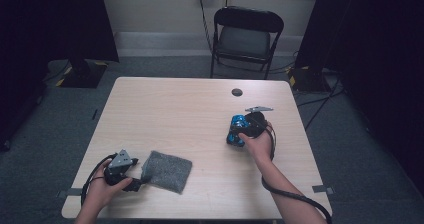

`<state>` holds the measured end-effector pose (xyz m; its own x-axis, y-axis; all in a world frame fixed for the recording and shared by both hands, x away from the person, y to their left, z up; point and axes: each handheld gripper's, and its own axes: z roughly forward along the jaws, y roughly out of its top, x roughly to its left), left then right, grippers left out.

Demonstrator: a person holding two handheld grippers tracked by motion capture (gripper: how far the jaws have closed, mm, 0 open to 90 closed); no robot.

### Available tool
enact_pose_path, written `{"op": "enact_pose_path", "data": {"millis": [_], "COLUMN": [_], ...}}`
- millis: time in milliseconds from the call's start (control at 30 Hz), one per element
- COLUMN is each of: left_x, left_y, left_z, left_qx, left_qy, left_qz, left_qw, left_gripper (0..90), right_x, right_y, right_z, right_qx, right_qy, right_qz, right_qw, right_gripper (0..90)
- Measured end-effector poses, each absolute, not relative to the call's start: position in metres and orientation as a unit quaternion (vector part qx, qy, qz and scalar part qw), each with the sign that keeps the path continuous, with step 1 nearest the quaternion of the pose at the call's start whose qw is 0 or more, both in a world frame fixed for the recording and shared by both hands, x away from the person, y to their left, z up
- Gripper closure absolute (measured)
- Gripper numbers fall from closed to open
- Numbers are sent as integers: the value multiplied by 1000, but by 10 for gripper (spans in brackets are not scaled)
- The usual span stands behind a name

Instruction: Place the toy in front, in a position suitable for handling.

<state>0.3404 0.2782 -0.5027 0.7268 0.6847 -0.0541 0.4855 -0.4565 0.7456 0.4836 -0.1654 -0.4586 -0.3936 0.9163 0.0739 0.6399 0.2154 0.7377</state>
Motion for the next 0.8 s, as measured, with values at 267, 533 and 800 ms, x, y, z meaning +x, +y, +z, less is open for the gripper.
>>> {"op": "enact_pose_path", "data": {"millis": [267, 533, 800], "left_x": [341, 341, 341], "left_y": [278, 278, 278], "left_z": [-503, -503, -503], "left_qx": [844, 844, 844], "left_qy": [346, 345, 345], "left_qz": [128, 127, 127], "left_qw": [390, 389, 389], "left_gripper": [143, 143, 143], "right_x": [491, 495, 497], "right_y": [-160, -156, -153], "right_z": [-468, -478, -482], "right_qx": [526, 534, 558], "right_qy": [753, 748, 731], "right_qz": [346, 340, 333], "right_qw": [190, 198, 207], "right_gripper": [147, 138, 136]}}
